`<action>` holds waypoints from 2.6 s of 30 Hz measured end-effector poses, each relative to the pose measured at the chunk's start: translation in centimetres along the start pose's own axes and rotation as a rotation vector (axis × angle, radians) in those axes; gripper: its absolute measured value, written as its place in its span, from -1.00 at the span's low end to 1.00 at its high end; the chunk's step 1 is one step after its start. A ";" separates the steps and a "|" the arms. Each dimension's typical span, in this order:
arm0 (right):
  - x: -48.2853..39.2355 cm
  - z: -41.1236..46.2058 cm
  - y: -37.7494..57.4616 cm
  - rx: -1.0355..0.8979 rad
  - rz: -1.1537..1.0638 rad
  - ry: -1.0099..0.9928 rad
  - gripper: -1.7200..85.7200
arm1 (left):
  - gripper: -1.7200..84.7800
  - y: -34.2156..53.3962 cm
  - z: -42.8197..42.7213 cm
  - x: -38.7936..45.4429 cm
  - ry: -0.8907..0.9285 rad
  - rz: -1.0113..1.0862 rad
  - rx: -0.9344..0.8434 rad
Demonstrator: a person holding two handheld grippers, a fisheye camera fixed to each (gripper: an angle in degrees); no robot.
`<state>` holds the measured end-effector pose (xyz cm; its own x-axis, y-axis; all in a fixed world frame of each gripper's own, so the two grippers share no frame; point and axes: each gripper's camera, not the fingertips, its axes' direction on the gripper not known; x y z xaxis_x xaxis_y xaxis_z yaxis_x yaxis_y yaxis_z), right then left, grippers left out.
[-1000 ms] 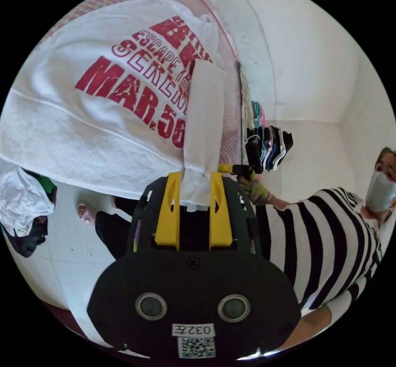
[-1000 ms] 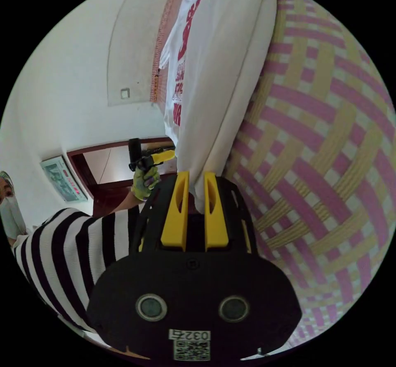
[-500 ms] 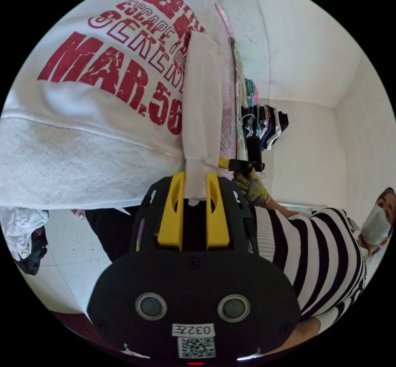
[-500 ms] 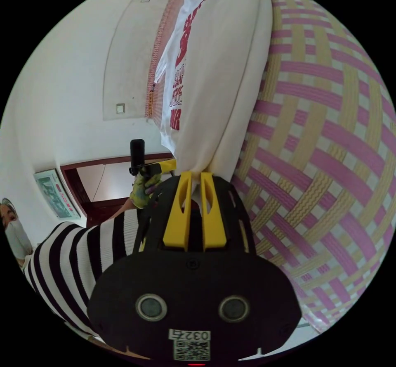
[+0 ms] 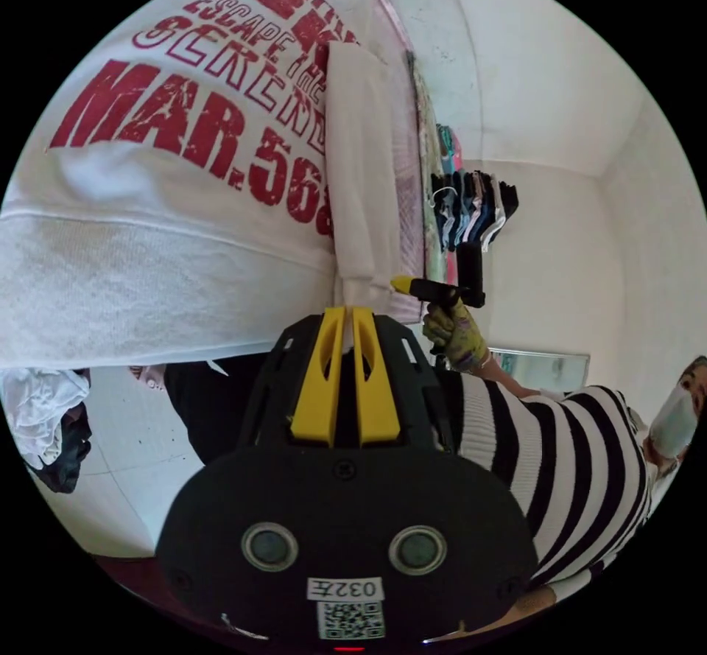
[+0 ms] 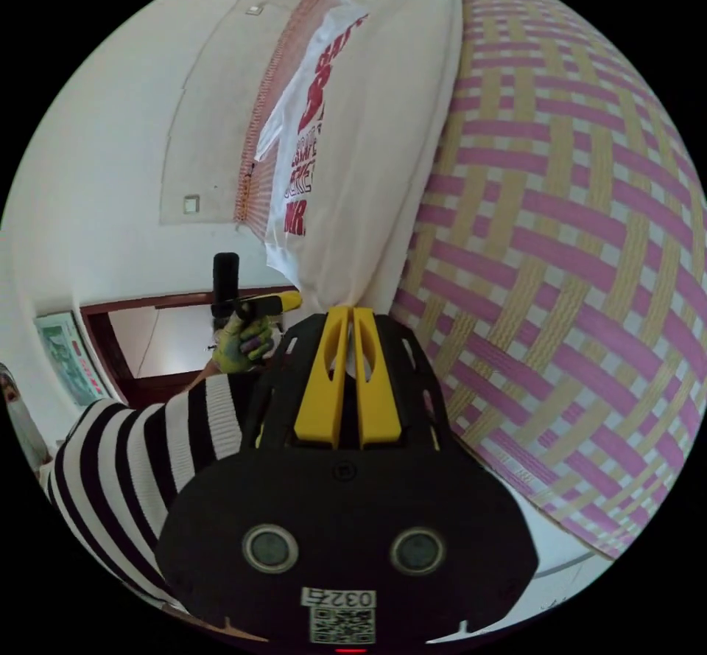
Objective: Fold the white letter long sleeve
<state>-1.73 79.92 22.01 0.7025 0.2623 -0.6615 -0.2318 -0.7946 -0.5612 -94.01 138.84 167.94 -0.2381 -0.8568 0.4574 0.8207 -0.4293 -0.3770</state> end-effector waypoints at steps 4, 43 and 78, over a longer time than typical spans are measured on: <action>0.9 0.6 0.6 0.012 0.014 -0.010 -0.96 | -0.99 0.3 -0.4 0.0 0.002 -0.002 -0.008; -1.2 1.4 -0.6 0.163 -0.127 0.057 -0.98 | -0.97 -5.4 -28.9 -7.0 0.082 -0.190 0.811; -14.0 0.2 0.4 0.412 0.090 0.176 -0.98 | -0.99 -21.0 -53.0 -16.8 0.271 -0.018 1.050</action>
<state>-11.76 76.02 30.95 0.7628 0.0772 -0.6420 -0.5203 -0.5161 -0.6804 -134.79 147.09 125.45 -0.2560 -0.9427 0.2141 0.8198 -0.0943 0.5648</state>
